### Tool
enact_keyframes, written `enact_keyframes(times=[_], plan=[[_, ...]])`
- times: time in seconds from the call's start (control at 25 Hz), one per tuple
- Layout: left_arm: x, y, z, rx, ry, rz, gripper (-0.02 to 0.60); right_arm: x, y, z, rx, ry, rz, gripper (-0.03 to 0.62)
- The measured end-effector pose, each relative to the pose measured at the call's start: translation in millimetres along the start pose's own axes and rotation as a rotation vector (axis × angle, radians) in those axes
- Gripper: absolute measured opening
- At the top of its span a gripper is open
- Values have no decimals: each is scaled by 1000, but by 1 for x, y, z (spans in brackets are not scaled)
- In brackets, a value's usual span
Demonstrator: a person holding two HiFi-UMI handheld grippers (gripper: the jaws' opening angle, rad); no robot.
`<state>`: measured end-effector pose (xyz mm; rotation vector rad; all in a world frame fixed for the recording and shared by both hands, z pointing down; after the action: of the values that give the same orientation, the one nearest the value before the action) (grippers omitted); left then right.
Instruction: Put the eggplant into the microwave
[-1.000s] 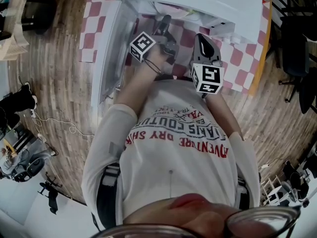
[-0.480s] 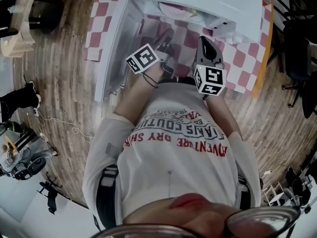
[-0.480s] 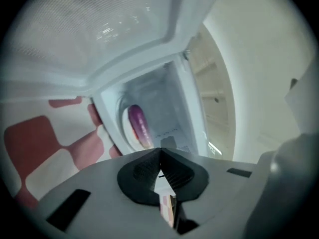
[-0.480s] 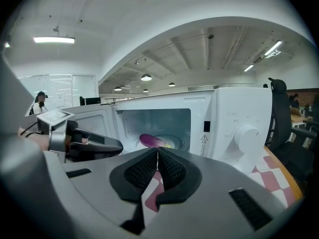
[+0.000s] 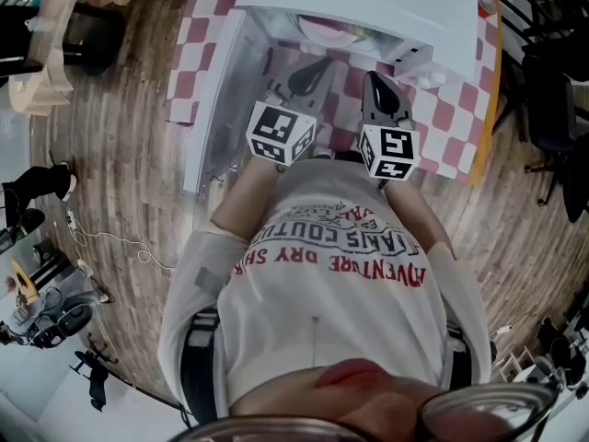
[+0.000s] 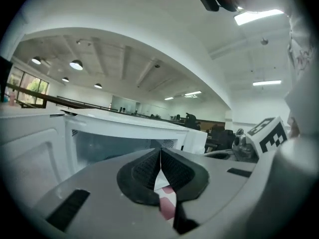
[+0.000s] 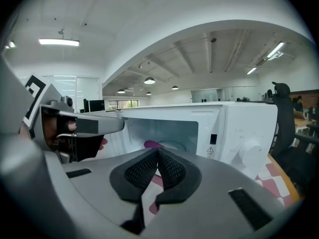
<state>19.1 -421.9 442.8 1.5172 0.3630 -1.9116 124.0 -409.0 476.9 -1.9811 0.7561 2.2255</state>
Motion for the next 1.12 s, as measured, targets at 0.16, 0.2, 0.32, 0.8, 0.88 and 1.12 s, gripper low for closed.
enact_keyframes(times=[0.16,0.2,0.32,0.8,0.88,1.12], plan=[[-1,-4,-8,-3,71,35,26,7,-3,2,-2,-46,1,25],[-2,-3,-7,4,77,40,26,9,-4,2,-1,-53,-4,26],[-5,-1,-3,18,59,56,26,10,-4,3,1,-59,-10,25],[3,6,6,24,-3,42,26,16,3,2,15,-68,-3,25],[6,6,10,27,0,32,26,17,5,3,29,-68,-9,26],[7,10,13,23,-3,37,26,20,8,3,37,-86,-11,26]])
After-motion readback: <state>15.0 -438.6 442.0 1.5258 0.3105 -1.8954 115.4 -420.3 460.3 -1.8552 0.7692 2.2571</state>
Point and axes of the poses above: the fingertips, and each gripper's own axes: y forward along the fingers, z to its left, x out of its top, the point moved 3 cm from there along -y, backward along the fingers, and after that the axes turned 6 degrees about -y, right-handed, at the moved point
